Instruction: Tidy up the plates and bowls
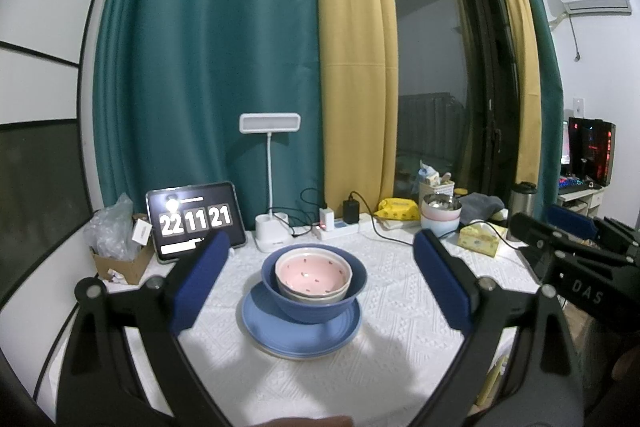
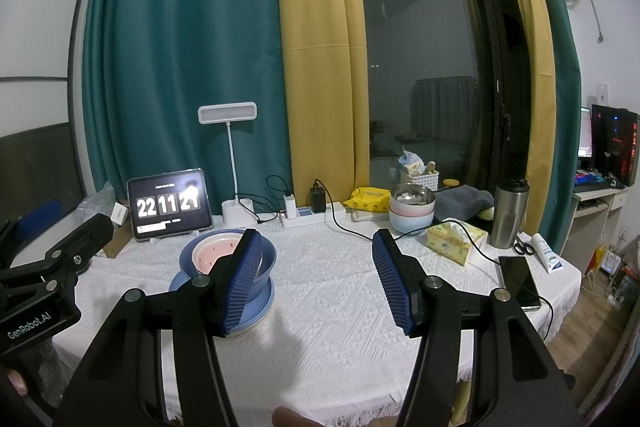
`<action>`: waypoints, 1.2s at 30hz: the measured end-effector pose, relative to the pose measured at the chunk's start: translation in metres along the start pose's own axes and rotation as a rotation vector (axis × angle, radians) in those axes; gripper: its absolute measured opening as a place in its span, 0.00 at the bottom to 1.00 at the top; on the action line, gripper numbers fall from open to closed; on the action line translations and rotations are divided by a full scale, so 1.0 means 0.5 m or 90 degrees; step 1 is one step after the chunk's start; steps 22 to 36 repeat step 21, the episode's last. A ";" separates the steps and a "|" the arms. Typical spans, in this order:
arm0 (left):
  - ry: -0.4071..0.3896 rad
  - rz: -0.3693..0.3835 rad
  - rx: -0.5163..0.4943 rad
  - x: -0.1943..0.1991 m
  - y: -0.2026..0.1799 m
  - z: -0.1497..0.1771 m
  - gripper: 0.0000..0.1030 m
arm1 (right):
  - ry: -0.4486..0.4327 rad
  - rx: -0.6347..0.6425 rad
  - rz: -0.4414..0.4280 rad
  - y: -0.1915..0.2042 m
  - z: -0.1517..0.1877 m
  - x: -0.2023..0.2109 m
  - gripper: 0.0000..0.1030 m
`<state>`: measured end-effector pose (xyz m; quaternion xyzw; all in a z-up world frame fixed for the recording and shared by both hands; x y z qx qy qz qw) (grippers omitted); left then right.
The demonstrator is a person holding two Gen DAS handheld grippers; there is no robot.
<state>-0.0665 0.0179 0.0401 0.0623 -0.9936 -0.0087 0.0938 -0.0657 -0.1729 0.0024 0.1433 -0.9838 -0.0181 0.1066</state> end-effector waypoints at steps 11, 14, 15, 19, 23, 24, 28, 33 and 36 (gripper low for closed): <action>0.000 0.000 0.000 0.000 0.000 0.000 0.92 | 0.000 0.000 0.000 0.000 -0.001 -0.001 0.59; 0.000 0.000 0.000 -0.001 0.001 -0.001 0.92 | 0.001 0.000 0.000 0.000 -0.001 -0.001 0.59; 0.000 0.000 0.000 0.000 0.001 -0.001 0.92 | 0.001 0.000 0.000 0.000 -0.001 -0.001 0.59; -0.003 0.003 -0.001 0.000 0.000 0.000 0.92 | 0.001 0.000 0.000 0.000 -0.001 -0.001 0.59; -0.003 0.004 -0.003 -0.001 -0.004 0.003 0.92 | 0.001 0.000 0.000 0.000 -0.001 -0.001 0.59; -0.003 0.004 -0.003 -0.001 -0.004 0.003 0.92 | 0.001 0.000 0.000 0.000 -0.001 -0.001 0.59; -0.003 0.004 -0.003 -0.001 -0.004 0.003 0.92 | 0.001 0.000 0.000 0.000 -0.001 -0.001 0.59; -0.003 0.004 -0.003 -0.001 -0.004 0.003 0.92 | 0.001 0.000 0.000 0.000 -0.001 -0.001 0.59; -0.003 0.004 -0.003 -0.001 -0.004 0.003 0.92 | 0.001 0.000 0.000 0.000 -0.001 -0.001 0.59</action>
Point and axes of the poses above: each gripper's, at about its wrist camera, not at the fingertips, and x roughly against the way its jaws point, y to its left, z to its underside, the point moved 1 cm from there along -x, roughly the way its jaws point, and after that the axes turned 9 degrees about -z, right-handed, at the moved point
